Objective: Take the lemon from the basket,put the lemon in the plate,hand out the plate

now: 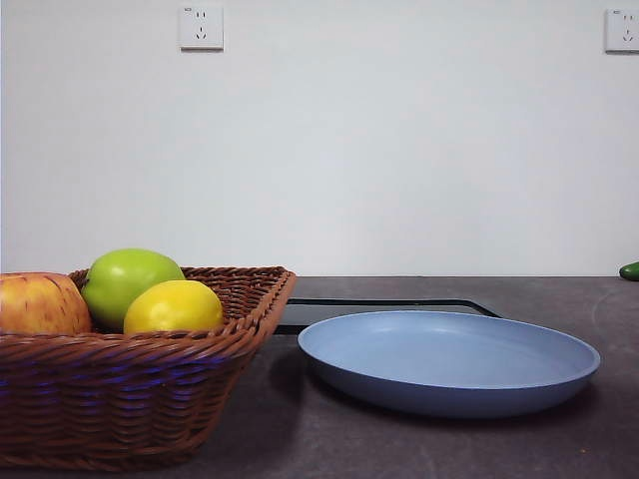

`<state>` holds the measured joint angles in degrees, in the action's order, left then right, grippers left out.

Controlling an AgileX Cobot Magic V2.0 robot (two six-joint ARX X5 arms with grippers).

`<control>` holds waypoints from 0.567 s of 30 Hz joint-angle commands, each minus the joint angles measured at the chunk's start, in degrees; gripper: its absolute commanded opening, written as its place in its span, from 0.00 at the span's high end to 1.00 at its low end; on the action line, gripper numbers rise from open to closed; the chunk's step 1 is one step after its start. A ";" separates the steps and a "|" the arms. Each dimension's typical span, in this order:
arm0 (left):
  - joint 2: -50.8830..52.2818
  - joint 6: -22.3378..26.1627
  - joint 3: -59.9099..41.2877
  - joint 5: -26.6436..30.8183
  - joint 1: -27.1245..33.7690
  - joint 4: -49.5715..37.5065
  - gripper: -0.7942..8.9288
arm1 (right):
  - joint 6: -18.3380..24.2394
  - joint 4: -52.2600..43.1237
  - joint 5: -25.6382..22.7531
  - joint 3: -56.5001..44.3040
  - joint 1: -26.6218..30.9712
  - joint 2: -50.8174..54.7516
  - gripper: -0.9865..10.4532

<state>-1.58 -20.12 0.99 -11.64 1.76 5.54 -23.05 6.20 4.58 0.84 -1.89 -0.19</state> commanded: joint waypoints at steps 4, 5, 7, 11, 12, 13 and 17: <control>-1.05 -2.73 5.11 -0.55 0.17 6.47 0.91 | -2.97 5.25 -0.02 5.75 -0.04 -1.31 0.91; -1.62 -2.71 6.45 -0.63 0.17 7.96 0.91 | -2.86 6.49 -0.02 6.97 -0.04 -2.05 0.91; -3.65 -2.62 9.66 -1.16 0.17 10.27 0.91 | -2.51 8.83 0.00 9.97 -0.04 -4.17 0.91; -8.87 -2.12 15.54 -4.13 0.17 11.28 0.91 | -1.73 12.37 0.04 16.46 -0.04 -9.51 0.91; -10.51 -1.64 17.20 -5.18 0.17 11.32 0.91 | -0.61 13.27 0.04 18.43 -0.04 -11.15 0.91; -12.24 -0.85 18.73 -6.43 0.17 11.34 0.91 | 0.70 14.05 0.02 20.31 -0.04 -12.74 0.91; -19.67 2.14 25.40 -9.51 0.17 14.38 0.91 | 5.66 16.96 0.02 27.28 -0.04 -19.39 0.91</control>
<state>-20.10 -20.25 25.08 -20.62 1.76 19.84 -20.40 23.07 4.56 26.65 -1.89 -18.57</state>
